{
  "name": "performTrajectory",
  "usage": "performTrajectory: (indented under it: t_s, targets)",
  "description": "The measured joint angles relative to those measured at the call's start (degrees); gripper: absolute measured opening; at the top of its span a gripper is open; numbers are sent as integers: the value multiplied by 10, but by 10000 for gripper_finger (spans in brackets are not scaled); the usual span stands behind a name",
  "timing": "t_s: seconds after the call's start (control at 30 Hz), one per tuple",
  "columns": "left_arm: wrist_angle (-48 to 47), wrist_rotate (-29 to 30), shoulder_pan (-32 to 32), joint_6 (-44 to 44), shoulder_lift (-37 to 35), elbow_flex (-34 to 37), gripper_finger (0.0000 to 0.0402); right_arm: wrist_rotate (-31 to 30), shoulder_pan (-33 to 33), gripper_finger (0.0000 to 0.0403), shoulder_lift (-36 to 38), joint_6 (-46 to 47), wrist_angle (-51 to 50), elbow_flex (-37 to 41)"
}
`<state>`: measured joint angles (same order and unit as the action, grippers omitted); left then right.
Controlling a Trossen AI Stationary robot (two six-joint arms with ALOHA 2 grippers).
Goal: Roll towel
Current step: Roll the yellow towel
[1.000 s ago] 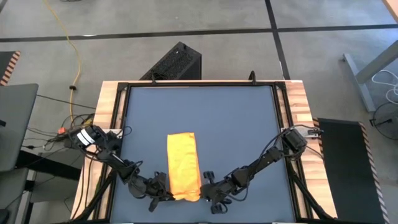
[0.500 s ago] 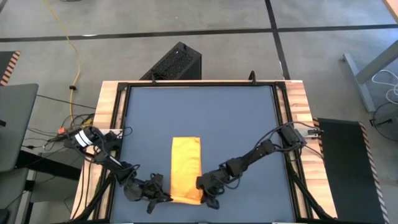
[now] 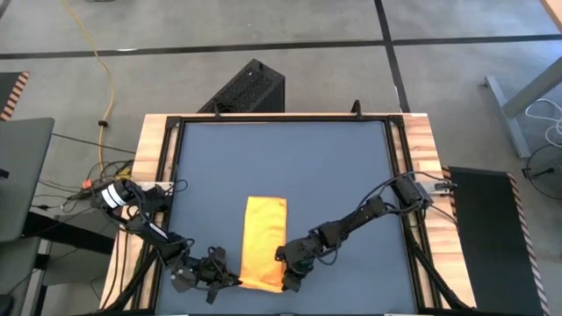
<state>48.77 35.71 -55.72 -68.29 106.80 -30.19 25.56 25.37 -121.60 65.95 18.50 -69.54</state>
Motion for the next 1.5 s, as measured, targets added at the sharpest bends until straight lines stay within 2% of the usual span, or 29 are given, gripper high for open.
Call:
performTrajectory:
  t_s: [0.27,0.43,0.7,0.93,1.1,1.27,1.5]
  targets:
    - [-24,-25,-2,-64,-2,-5,0,-23,8,17,2,55,31,21]
    - [-35,-74,7,-82,-3,-6,0,-72,1,17,3,128,57,52]
    - [-82,-117,37,-163,-10,-10,0,-107,15,17,3,175,45,54]
    - [-94,-223,87,-188,-13,-10,0,-188,25,17,3,255,-4,54]
    - [-102,-278,138,-258,-17,-10,0,-230,27,17,3,284,-6,54]
    - [-121,-339,173,-256,-25,-12,0,-233,27,17,4,298,-45,53]
    - [-122,-339,176,-239,-26,-12,1,-236,27,17,4,304,-78,53]
